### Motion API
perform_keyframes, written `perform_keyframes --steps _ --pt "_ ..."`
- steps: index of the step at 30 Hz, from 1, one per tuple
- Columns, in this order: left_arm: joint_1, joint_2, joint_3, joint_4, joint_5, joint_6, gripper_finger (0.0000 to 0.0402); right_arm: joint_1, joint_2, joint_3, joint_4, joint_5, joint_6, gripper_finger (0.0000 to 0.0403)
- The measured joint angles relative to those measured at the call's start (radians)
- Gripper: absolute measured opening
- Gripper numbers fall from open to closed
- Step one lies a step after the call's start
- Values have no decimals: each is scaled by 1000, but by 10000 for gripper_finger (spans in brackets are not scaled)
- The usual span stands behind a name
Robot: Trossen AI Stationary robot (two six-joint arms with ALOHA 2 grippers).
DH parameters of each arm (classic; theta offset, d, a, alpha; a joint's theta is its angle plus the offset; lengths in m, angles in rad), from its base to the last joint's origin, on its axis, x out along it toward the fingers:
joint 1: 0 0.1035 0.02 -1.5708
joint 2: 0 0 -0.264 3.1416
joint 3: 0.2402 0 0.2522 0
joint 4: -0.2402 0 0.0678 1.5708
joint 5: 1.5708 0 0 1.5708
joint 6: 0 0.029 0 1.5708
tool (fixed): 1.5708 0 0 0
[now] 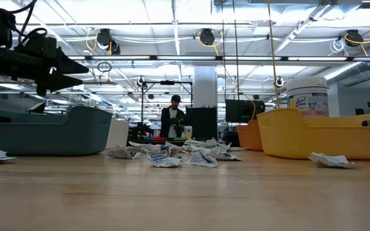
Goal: Pick & Place First Aid Supplies
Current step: Put the antiseptic towelette into the yellow bin
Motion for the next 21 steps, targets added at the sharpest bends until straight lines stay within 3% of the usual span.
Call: perform_keyframes --steps 10,21 --pt "0 0 0 0 0 0 306 141 7 0 107 -6 189 279" --pt "0 0 0 0 0 0 306 187 181 0 191 -113 208 279"
